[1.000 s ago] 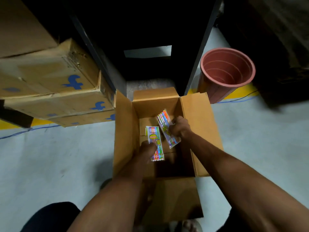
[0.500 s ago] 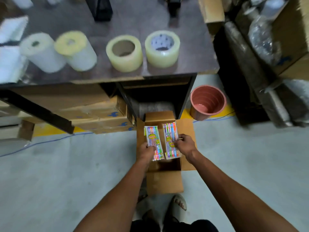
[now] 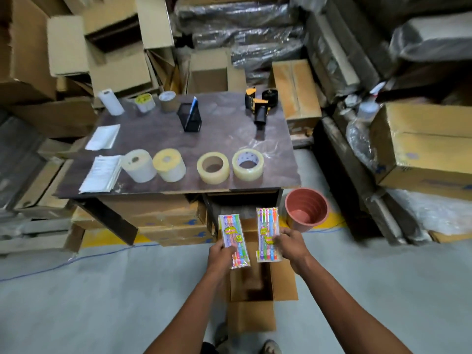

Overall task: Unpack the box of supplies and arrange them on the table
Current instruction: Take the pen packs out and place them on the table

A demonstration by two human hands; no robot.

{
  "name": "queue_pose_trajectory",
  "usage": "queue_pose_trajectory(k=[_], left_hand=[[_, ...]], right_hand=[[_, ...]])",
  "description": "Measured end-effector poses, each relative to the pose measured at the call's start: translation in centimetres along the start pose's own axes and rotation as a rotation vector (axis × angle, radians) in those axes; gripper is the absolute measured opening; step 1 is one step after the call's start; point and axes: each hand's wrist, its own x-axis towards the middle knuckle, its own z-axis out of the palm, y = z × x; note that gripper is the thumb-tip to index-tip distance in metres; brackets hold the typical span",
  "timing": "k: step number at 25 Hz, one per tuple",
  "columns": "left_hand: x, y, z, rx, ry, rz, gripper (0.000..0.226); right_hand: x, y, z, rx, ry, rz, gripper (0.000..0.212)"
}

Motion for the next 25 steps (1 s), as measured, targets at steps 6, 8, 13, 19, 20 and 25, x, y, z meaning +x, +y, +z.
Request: queue_pose_trajectory(k=[6,8,13,19,20,25], left_hand=[[-0.1,8.5,-1.2,-0.063,0.011,0.181,0.015],[1.3,11.3,-1.5,-0.069,0.013,0.23,0.014],[6.8,18.8,-2.7,-0.054,-0.023,0.325,0.018],[17.4,27.2,-4.4,-0.009,-0.027,0.313,0.021],[19.3,28.1,-4.5,0.005,-0.027,0.302,0.021],[26.3,30.8,-4.3,0.089,-0.034,0.259,0.016]], right_hand=[[-0.7,-7.7,0.6,0.089,-0.063,-0.117,0.022],[0.4,-10.1,1.3,0.073,-0.054,-0.13,0.02],[4.7,-17.2,4.4,0.082,-0.009,-0.179,0.019],[12.3,-25.7,9.7,0.054,0.062,-0.185,0.019],[13.5,-27.0,10.6,0.045,0.072,-0.181,0.02],[19.2,-30.4,13.5,-0.055,0.148,-0.161,0.026]])
